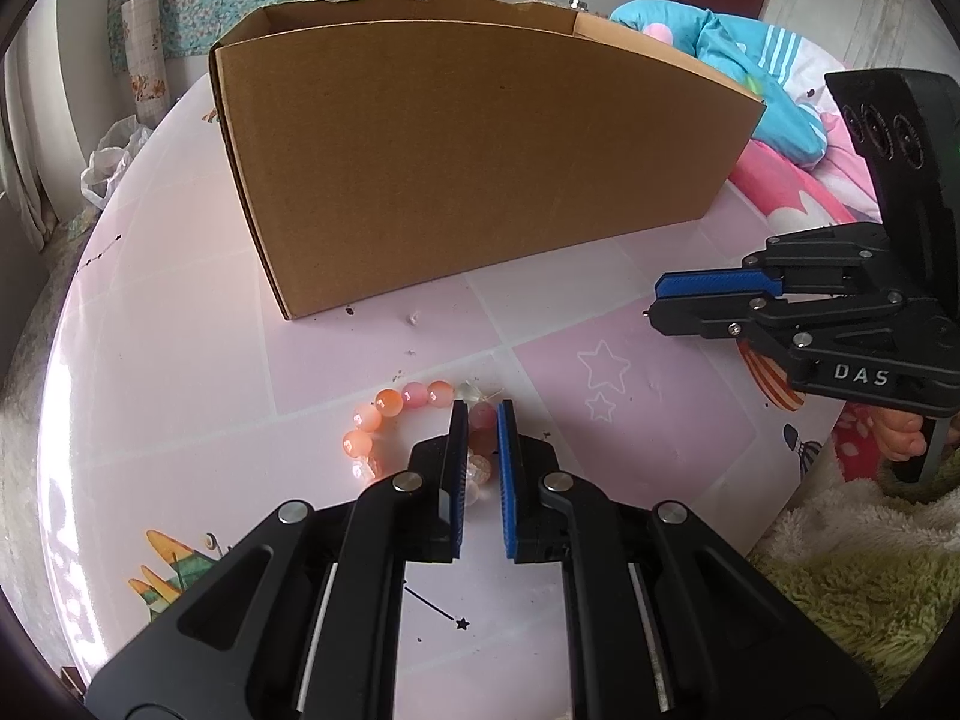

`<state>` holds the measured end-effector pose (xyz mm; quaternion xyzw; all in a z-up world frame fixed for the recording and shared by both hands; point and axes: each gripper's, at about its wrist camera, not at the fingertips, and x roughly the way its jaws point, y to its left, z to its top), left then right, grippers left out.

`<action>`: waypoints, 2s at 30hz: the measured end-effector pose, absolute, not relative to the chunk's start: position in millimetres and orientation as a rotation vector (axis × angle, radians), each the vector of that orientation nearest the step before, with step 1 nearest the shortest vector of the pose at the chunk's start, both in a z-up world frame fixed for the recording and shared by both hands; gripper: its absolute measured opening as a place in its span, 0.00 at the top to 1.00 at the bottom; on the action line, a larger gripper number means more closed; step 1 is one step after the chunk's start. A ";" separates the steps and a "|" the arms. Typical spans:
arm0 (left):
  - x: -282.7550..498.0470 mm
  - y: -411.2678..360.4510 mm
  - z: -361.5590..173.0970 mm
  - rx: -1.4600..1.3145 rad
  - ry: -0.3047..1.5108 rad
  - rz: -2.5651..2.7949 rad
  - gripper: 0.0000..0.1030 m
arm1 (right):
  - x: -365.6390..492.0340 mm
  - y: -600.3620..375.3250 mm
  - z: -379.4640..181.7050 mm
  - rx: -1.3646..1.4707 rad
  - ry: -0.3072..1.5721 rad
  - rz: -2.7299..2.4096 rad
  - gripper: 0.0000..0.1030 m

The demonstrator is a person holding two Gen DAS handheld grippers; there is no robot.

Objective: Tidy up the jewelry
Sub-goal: 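Carry the bracelet and butterfly charm into the box and open both grippers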

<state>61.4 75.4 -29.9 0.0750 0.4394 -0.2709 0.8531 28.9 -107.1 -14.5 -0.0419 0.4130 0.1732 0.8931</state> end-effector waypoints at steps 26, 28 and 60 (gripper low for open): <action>68.1 103.2 124.2 -0.138 0.564 -0.745 0.92 | 15.6 -150.3 96.7 0.086 0.537 0.449 0.88; 76.8 99.7 138.3 -0.150 0.532 -0.771 0.92 | 19.3 -158.8 108.1 0.101 0.502 0.438 0.88; 215.1 -100.7 37.8 -0.087 1.058 -0.881 0.75 | 55.4 -283.6 101.1 0.268 0.456 0.259 0.88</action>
